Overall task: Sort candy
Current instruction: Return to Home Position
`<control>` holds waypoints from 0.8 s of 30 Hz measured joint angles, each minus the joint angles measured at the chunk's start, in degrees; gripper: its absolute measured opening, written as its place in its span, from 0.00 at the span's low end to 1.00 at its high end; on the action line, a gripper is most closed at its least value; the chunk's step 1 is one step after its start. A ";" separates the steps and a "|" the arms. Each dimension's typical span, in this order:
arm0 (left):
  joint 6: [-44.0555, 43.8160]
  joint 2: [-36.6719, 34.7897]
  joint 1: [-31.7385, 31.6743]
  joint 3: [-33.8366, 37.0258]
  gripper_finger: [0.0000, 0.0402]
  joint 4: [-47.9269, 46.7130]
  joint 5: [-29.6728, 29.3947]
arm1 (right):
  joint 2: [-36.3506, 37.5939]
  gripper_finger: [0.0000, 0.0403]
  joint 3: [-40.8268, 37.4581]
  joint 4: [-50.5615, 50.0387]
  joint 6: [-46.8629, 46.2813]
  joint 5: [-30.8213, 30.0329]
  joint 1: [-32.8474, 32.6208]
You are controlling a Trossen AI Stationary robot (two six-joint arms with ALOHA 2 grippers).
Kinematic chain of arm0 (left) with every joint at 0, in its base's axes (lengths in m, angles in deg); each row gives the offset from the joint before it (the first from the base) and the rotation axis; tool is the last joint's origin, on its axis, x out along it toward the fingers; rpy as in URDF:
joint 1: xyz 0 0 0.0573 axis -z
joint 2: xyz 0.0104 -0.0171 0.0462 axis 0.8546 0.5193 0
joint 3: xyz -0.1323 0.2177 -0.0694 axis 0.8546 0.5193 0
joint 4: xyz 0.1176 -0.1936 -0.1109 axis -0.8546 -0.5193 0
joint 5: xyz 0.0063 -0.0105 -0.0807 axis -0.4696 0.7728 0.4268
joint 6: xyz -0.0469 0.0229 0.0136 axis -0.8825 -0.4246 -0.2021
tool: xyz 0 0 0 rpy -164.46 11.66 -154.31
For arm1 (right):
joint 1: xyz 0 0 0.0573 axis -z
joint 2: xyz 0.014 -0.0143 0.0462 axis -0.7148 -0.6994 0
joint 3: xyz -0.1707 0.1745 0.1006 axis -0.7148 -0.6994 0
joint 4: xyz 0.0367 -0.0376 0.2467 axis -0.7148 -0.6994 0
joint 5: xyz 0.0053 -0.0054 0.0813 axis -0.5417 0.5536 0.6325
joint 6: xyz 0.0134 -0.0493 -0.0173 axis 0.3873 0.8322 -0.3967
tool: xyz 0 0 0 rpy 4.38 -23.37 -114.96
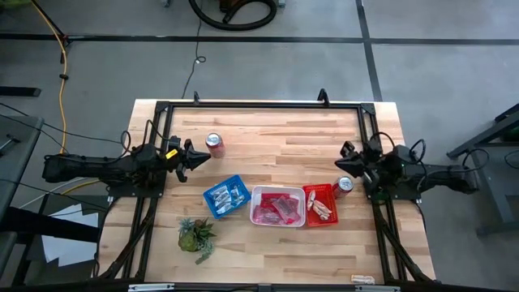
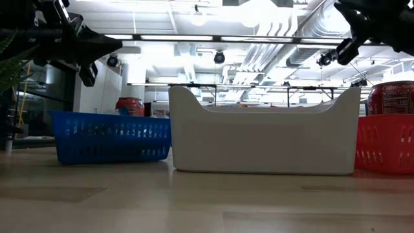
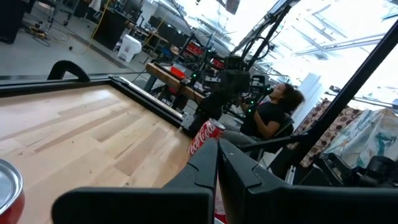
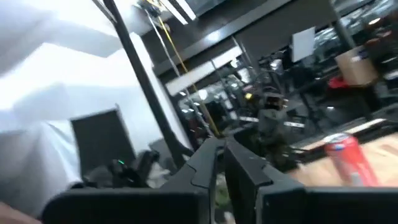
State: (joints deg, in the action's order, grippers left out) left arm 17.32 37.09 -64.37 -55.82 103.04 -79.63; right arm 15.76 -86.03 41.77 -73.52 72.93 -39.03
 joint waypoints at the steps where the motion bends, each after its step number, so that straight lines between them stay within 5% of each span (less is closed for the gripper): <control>1: -0.01 0.00 0.00 0.00 0.00 0.00 0.00 | 0.06 0.06 0.00 -1.10 1.68 -1.02 -0.44; 6: -0.01 0.00 0.00 0.00 0.00 0.00 0.00 | 0.02 0.02 0.00 -9.71 10.11 -7.99 -1.08; 15: -0.01 0.00 0.00 0.00 0.00 0.00 0.00 | -0.07 0.01 0.00 -19.83 23.04 -10.44 -1.03; 24: -0.01 0.00 0.00 0.00 0.00 -0.02 -0.02 | -0.50 0.01 0.04 -27.58 24.01 -12.20 -1.03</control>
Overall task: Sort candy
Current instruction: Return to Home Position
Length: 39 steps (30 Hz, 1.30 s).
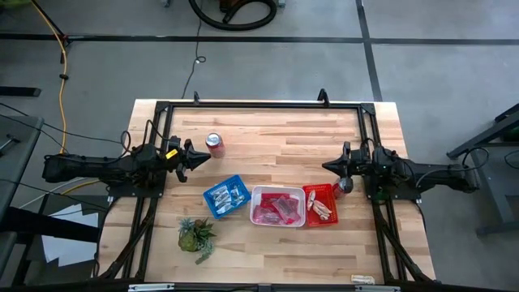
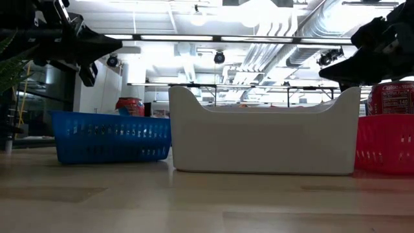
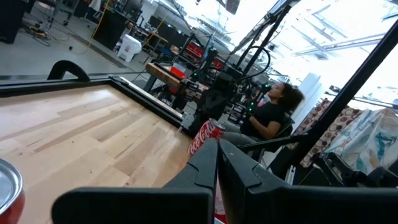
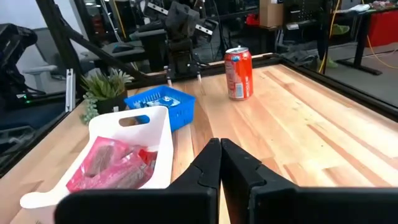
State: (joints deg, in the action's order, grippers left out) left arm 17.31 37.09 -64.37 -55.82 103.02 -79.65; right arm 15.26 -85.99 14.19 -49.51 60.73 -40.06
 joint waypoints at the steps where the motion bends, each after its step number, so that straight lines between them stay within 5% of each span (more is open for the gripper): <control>1: 0.02 0.00 0.01 0.00 0.00 0.00 0.02 | 0.00 0.01 0.00 -0.03 -0.02 0.00 0.00; 31: 0.02 0.00 0.00 -0.01 0.00 0.00 0.00 | 0.00 0.01 0.07 -0.31 -0.01 0.15 0.00; 39: -0.01 -12.33 -0.42 0.04 0.00 -11.09 0.50 | 0.00 0.01 0.07 -0.30 -0.01 0.16 0.00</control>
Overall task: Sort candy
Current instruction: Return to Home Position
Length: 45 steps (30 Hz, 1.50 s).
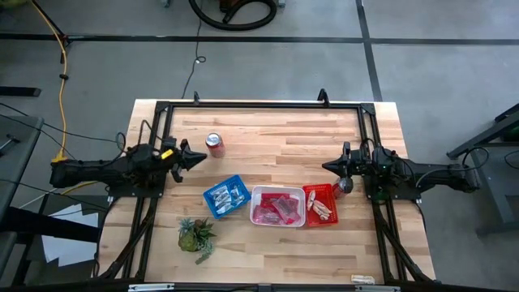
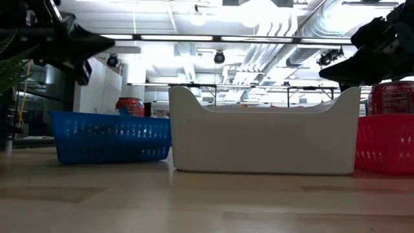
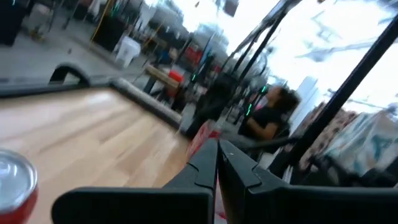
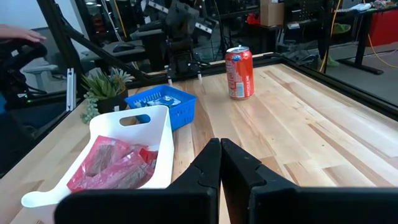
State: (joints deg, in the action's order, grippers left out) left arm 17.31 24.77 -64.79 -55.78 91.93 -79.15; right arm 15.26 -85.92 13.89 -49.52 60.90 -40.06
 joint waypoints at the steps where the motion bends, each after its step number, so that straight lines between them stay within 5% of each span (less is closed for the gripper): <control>1: 0.00 -1.47 0.01 0.00 0.00 -0.24 -0.17 | 0.00 0.01 0.02 -0.01 -0.01 0.01 0.00; 10: 0.02 -8.47 0.01 -0.09 0.00 -0.32 -0.11 | 0.02 0.01 0.02 0.01 -0.01 0.01 0.00; 45: 0.00 -8.68 0.01 -0.09 0.00 -0.40 -0.11 | 0.04 0.01 0.04 -0.02 -0.01 -0.01 0.01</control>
